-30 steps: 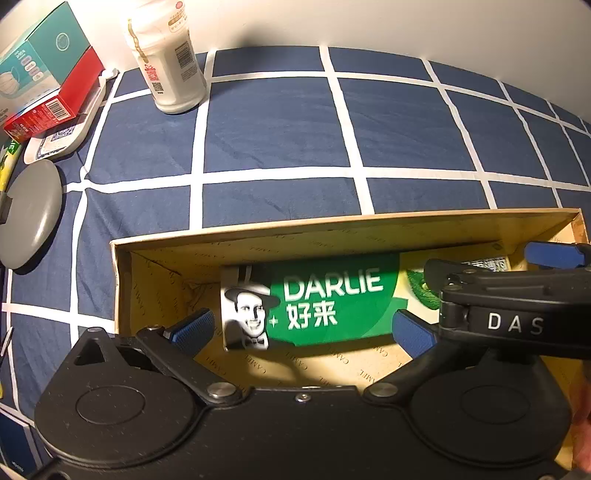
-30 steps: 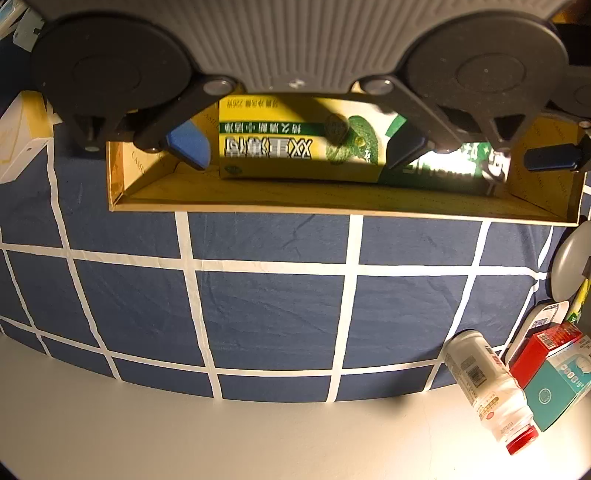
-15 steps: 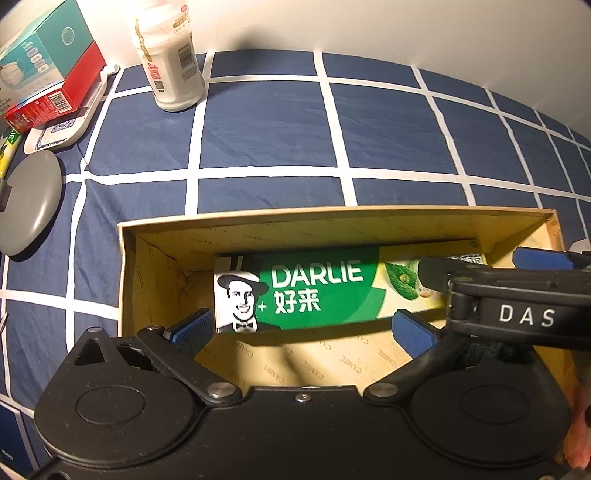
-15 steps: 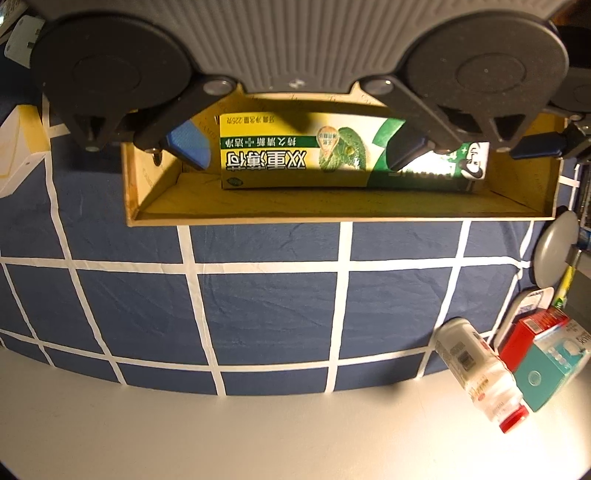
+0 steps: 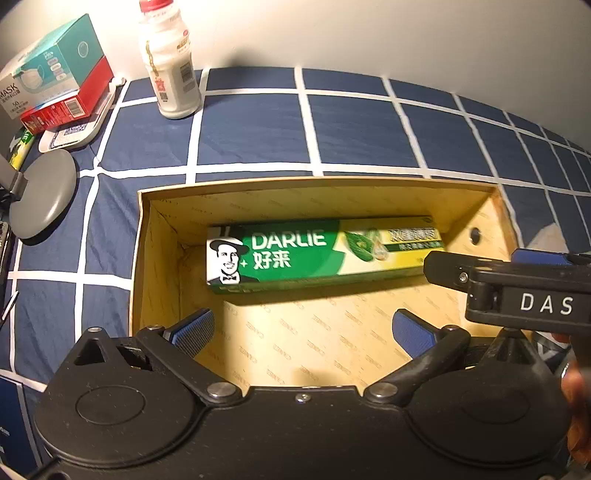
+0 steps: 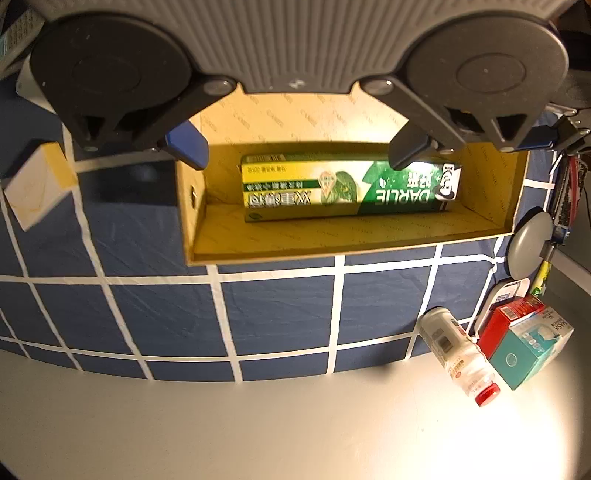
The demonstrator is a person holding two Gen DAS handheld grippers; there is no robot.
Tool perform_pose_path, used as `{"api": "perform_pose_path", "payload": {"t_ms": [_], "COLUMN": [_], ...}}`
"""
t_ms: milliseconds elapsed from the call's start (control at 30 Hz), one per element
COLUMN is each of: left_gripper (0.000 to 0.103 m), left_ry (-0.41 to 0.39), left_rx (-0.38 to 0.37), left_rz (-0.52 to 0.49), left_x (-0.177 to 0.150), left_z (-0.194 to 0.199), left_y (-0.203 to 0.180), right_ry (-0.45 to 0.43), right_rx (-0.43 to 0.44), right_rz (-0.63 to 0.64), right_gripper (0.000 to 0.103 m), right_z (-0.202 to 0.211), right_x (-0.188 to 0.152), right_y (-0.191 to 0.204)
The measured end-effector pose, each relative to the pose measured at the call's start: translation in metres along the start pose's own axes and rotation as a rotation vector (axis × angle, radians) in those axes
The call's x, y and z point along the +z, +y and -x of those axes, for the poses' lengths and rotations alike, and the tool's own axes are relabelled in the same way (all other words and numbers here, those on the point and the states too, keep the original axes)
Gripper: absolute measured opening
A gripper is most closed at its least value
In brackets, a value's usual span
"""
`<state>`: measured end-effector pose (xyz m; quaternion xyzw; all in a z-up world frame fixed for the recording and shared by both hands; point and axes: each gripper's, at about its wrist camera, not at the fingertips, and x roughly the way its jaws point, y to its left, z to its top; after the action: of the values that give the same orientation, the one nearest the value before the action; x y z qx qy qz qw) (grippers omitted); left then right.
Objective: Organize objects
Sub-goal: 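Withdraw both grippers and move them toward the white plastic plate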
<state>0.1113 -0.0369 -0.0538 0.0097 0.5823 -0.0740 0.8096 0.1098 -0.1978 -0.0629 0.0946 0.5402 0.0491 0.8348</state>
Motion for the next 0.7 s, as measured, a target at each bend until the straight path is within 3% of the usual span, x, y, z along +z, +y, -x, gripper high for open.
{"api": "perform_pose_path", "payload": {"t_ms": [700], "left_gripper": [0.103], "left_ry": [-0.054], "left_rx": [-0.040], "left_rz": [-0.119], "left_x": [-0.067], "left_z": [0.053], "left_y": [-0.071], "right_ry": [-0.086], "right_rx": [-0.068], "right_rz": [-0.088], "right_gripper": [0.103], "right_z": [0.092], "right_x": [-0.072], "right_y": [-0.047]}}
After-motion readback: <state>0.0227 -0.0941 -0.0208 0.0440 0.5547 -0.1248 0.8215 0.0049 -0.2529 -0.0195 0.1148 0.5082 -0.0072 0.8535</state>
